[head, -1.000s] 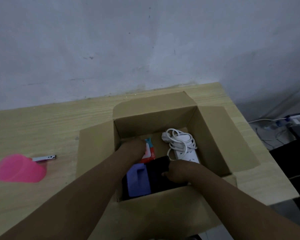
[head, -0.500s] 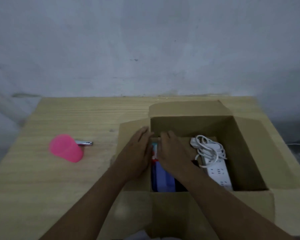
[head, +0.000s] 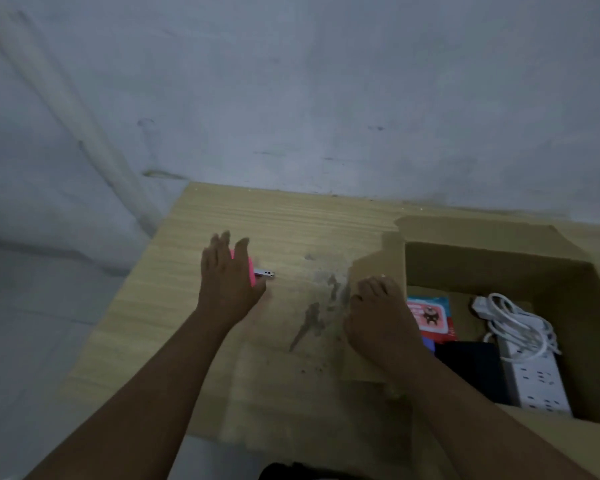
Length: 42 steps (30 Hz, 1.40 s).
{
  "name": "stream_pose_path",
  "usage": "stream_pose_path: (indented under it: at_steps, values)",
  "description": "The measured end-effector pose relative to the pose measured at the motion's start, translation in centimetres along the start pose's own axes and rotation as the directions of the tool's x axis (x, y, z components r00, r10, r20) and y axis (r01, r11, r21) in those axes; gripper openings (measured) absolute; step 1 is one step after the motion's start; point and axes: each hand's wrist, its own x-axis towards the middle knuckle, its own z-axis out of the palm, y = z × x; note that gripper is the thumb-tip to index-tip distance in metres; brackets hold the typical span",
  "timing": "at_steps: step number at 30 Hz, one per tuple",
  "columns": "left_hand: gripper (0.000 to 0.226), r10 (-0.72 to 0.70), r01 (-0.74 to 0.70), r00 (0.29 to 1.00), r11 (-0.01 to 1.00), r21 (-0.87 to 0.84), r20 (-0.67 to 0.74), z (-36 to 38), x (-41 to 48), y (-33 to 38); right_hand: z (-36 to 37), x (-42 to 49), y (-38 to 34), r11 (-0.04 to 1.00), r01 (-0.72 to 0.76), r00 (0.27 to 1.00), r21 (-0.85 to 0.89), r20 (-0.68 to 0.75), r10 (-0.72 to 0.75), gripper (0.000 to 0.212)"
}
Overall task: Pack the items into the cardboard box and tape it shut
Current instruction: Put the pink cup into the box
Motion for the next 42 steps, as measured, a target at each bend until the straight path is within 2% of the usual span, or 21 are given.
stream_pose_path:
  at_steps: [2, 5, 12, 17, 19, 21, 24, 26, 29, 32, 34, 36, 38, 40, 42]
  values:
    - [0.098, -0.088, 0.084, 0.986, 0.996, 0.034, 0.142, 0.4, 0.7, -1.8, -0.6, -0.1, 0.0, 1.000, 0.014, 1.000, -0.027, -0.001, -0.014, 0.032]
    - [0.097, -0.082, 0.116, 0.966, 0.985, -0.128, 0.244, 1.3, 0.8, -3.3, -1.2, -0.5, -0.2, 0.999, 0.045, 0.999, -0.023, -0.003, -0.045, 0.036]
    - [0.086, -0.109, 0.141, 0.989, 0.907, -0.396, 0.102, 1.8, 0.7, -4.2, -1.2, -0.4, -0.2, 0.996, 0.013, 0.999, 0.085, -0.038, -0.009, 0.027]
    - [0.084, -0.055, -0.009, 0.990, 0.895, -0.445, -0.131, -0.8, 1.7, -1.1, -1.2, -0.7, -0.3, 0.958, -0.055, 0.989, 0.282, -0.115, 0.091, 0.019]
    - [0.085, -0.022, -0.065, 0.985, 0.869, -0.491, -0.170, -2.3, 2.3, 1.1, -1.4, -0.7, -0.4, 0.894, -0.098, 0.976, 0.437, -0.132, 0.171, 0.022]
    - [0.086, 0.047, -0.155, 0.976, 0.839, -0.522, -0.213, -3.6, 2.8, 3.8, -1.7, -0.9, -0.4, 0.805, -0.127, 0.958, 0.579, -0.139, 0.250, 0.043]
    - [0.090, 0.190, -0.299, 0.949, 0.792, -0.532, -0.251, -4.9, 2.9, 8.5, -2.1, -1.2, -0.2, 0.768, 0.022, 0.910, 0.640, -0.332, 0.250, 0.059]
    - [0.092, 0.280, -0.374, 0.927, 0.760, -0.531, -0.251, -5.4, 2.6, 12.2, -2.5, -1.6, 0.4, 0.649, 0.045, 0.872, 0.759, -0.347, 0.346, 0.067]
    - [0.093, 0.395, -0.468, 0.883, 0.707, -0.529, -0.253, -5.4, 2.0, 16.6, -3.1, -2.1, 1.9, 0.498, 0.042, 0.786, 0.866, -0.337, 0.519, 0.069]
    - [0.092, 0.468, -0.498, 0.859, 0.665, -0.556, -0.208, -4.4, 1.6, 20.5, -3.9, -2.8, 5.3, 0.414, 0.126, 0.733, 0.902, -0.365, 0.574, 0.071]
    - [0.091, 0.511, -0.490, 0.846, 0.631, -0.602, -0.153, -3.5, 1.4, 22.8, -4.4, -3.4, 8.1, 0.406, 0.101, 0.732, 0.908, -0.344, 0.588, 0.073]
    - [0.096, 0.528, -0.409, 0.848, 0.604, -0.684, -0.041, -2.6, 1.5, 24.7, -4.6, -4.1, 10.8, 0.424, 0.012, 0.740, 0.906, -0.293, 0.606, 0.074]
    - [0.094, 0.529, -0.313, 0.846, 0.595, -0.740, 0.067, -1.1, 1.9, 26.2, -3.8, -5.0, 13.2, 0.346, -0.070, 0.768, 0.936, -0.171, 0.617, 0.080]
    - [0.069, 0.563, -0.326, 0.818, 0.622, -0.712, 0.118, 0.8, 2.4, 26.9, -2.5, -5.9, 15.3, 0.212, -0.113, 0.769, 0.971, -0.050, 0.637, 0.089]
    - [0.038, 0.633, -0.422, 0.749, 0.683, -0.596, 0.195, 2.5, 2.6, 27.0, -1.1, -6.6, 17.0, 0.160, -0.134, 0.756, 0.978, -0.003, 0.655, 0.095]
